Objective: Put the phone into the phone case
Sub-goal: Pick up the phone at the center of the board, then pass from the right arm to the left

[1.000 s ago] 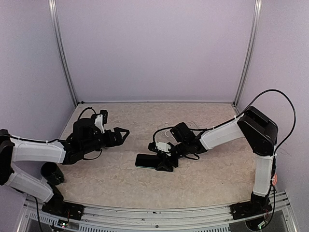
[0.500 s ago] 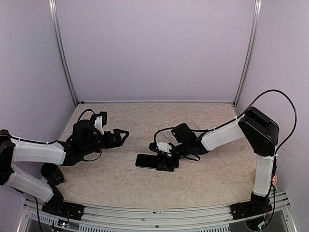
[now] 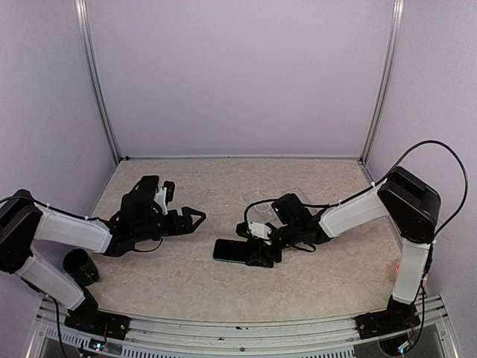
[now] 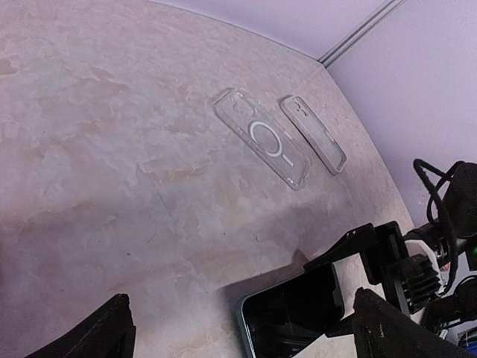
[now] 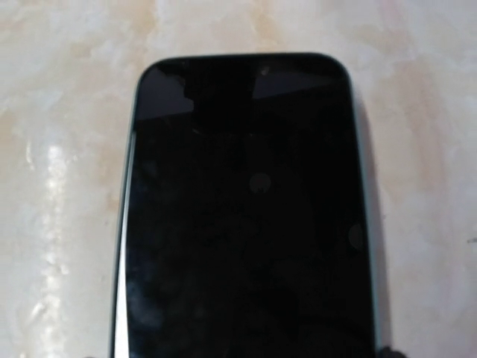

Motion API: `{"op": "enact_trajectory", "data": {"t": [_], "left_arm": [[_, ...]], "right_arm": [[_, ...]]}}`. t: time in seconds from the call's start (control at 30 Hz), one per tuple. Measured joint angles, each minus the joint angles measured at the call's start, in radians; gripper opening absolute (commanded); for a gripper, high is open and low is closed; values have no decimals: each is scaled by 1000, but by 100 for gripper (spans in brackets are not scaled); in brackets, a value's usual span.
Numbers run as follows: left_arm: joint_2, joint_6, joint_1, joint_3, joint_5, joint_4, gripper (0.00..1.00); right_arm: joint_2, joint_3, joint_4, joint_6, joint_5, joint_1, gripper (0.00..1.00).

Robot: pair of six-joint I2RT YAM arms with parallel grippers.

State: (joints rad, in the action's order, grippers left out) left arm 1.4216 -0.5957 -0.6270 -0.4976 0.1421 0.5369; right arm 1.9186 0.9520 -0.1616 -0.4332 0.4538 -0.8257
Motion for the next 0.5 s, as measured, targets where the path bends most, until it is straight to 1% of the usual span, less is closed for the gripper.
{"op": "enact_trajectory", "data": {"t": [0.27, 0.5], "left_arm": [[121, -36, 0, -1, 126, 64, 99], [187, -54, -5, -12, 204, 92, 98]], "right_arm": [[-35, -34, -47, -1, -10, -5, 72], [-68, -56, -85, -3, -18, -6, 72]]}}
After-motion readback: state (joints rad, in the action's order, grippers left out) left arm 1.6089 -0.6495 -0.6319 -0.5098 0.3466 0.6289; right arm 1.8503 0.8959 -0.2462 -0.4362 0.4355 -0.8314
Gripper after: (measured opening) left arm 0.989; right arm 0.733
